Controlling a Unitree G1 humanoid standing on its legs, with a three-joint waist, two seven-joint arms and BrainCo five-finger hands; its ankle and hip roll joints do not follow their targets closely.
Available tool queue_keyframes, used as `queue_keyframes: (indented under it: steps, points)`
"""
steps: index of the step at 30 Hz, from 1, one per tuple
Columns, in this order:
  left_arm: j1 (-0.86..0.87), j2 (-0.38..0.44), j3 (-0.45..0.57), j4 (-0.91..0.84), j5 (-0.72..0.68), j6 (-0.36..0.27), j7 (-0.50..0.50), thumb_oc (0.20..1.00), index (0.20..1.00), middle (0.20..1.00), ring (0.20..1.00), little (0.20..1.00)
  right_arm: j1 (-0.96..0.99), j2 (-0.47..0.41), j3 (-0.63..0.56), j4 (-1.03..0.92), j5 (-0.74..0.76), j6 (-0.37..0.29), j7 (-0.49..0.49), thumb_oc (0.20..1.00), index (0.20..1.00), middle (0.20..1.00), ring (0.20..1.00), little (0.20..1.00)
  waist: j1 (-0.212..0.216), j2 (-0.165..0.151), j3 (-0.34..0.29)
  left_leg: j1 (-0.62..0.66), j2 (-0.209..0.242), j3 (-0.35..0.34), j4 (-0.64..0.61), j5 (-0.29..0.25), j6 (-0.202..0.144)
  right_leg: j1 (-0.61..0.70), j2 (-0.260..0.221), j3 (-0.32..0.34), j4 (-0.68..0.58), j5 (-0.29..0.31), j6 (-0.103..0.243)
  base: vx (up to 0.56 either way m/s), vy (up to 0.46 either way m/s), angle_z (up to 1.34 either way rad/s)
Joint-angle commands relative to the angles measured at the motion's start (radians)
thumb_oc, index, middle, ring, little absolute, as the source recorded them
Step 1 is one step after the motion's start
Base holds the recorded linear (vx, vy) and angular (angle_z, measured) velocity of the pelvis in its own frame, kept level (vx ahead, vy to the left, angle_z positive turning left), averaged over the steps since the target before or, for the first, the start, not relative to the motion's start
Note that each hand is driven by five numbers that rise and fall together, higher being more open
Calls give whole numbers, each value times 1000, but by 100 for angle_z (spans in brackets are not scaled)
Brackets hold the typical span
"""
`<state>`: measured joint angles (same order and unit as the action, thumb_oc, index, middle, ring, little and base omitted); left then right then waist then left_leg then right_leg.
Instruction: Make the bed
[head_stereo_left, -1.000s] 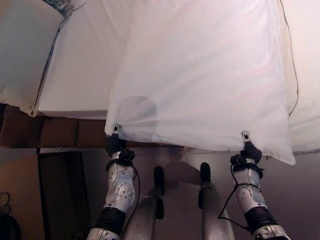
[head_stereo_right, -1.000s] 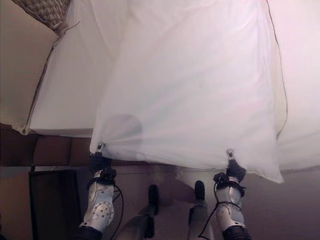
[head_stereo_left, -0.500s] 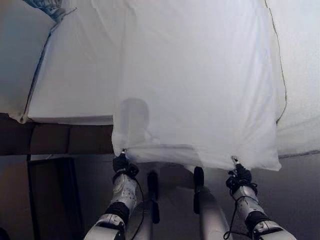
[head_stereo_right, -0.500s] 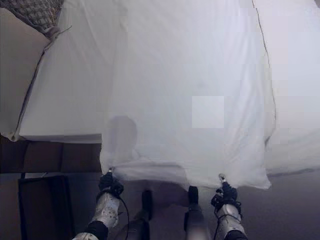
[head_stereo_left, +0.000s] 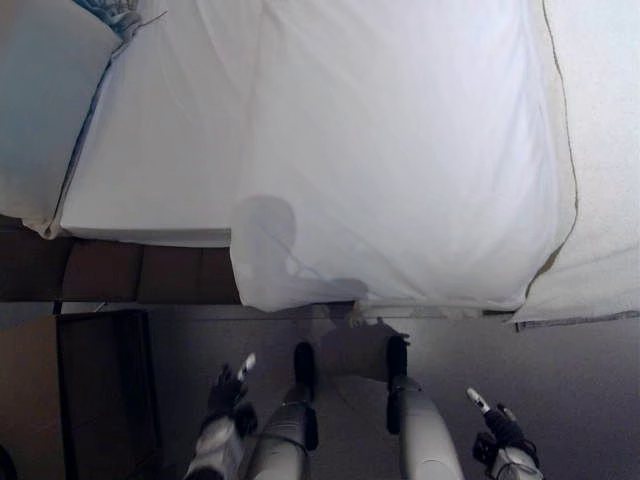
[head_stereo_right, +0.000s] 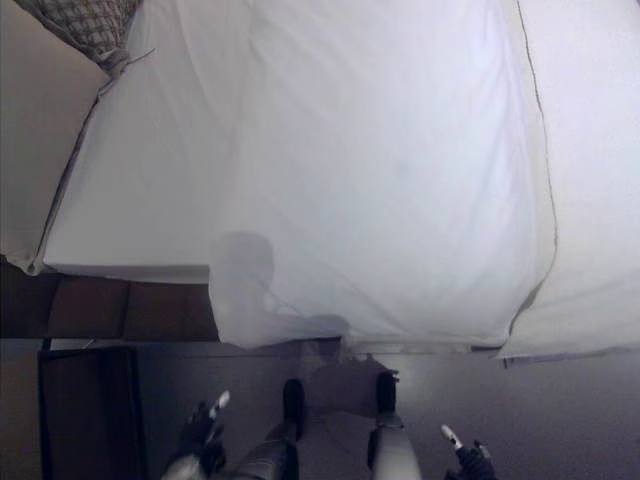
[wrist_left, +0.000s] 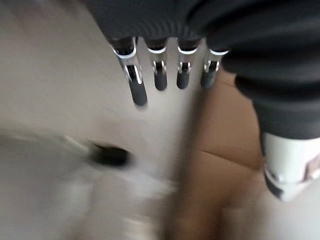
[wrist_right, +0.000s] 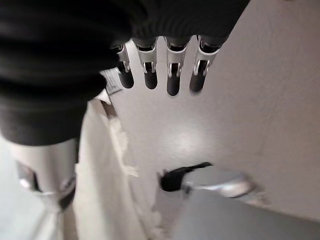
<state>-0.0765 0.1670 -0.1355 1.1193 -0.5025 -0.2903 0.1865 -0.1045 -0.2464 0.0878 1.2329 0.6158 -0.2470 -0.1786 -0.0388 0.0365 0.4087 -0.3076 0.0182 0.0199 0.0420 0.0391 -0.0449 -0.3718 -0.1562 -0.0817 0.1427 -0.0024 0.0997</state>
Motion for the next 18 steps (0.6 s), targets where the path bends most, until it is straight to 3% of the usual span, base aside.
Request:
queue_keyframes:
  steps: [1, 3, 4, 5, 7, 10, 12, 18]
  points:
    - [54, 39, -35, -7, 149, -22, -14, 1000, 1000, 1000, 1000, 1000, 51, -1, 4, -83, -1, -24, 35, 1000, 1000, 1000, 1000, 1000, 5, -17, -10, -36, -2, -18, 17, 4, -18, -9, -38, 11, -43, 82, 60, 17, -15, 8]
    - [80, 58, -49, -74, 181, -40, -9, 1000, 1000, 1000, 1000, 1000, 66, -11, 20, -138, -13, -32, 50, 1000, 1000, 1000, 1000, 1000, 7, -17, -9, -40, -3, -18, 24, 0, -16, -10, -40, 13, -42, 80, 61, 15, -6, 8]
    - [122, 109, -86, -234, 251, -69, -8, 1000, 1000, 1000, 1000, 1000, 100, -42, 56, -267, -90, -48, 51, 1000, 1000, 1000, 1000, 1000, 9, -16, -5, -44, -5, -17, 31, -3, -16, -9, -41, 15, -42, 80, 63, 0, 0, 0]
    - [123, 109, -86, -235, 251, -68, -8, 1000, 1000, 1000, 1000, 1000, 101, -42, 56, -268, -91, -48, 51, 1000, 1000, 1000, 1000, 1000, 9, -16, -5, -43, -5, -17, 31, -3, -16, -8, -41, 15, -42, 80, 63, 0, 0, 0]
    - [155, 199, -138, -418, 321, -98, -26, 1000, 1000, 1000, 1000, 1000, 130, -78, 71, -405, -107, -76, 67, 1000, 1000, 1000, 1000, 1000, 9, -16, 0, -42, -6, -14, 33, -7, -15, -4, -44, 14, -45, 79, 67, 0, 0, 0]
    - [135, 302, -227, -511, 280, -119, -168, 1000, 1000, 1000, 1000, 1000, 123, -145, 94, -485, -118, -95, 111, 1000, 1000, 1000, 1000, 1000, 2, -15, 0, -41, -6, -5, 37, -11, -15, -6, -49, 19, -46, 79, 71, 0, 0, 0]
    - [85, 356, -278, -602, 258, -139, -211, 1000, 1000, 1000, 1000, 1000, 101, -186, 124, -558, -92, -101, 156, 1000, 1000, 1000, 1000, 1000, -3, -18, -2, -41, -6, -1, 38, -14, -16, -10, -51, 23, -45, 78, 72, 2, 25, -8]
    - [-145, 380, -396, -662, 160, -134, -307, 1000, 1000, 1000, 1000, 1000, -35, -189, 186, -569, 118, -85, 283, 1000, 1000, 1000, 1000, 1000, -12, -28, 0, -58, -6, 7, 53, -19, -20, -35, -49, 38, -33, 76, 71, -8, 5, -3]
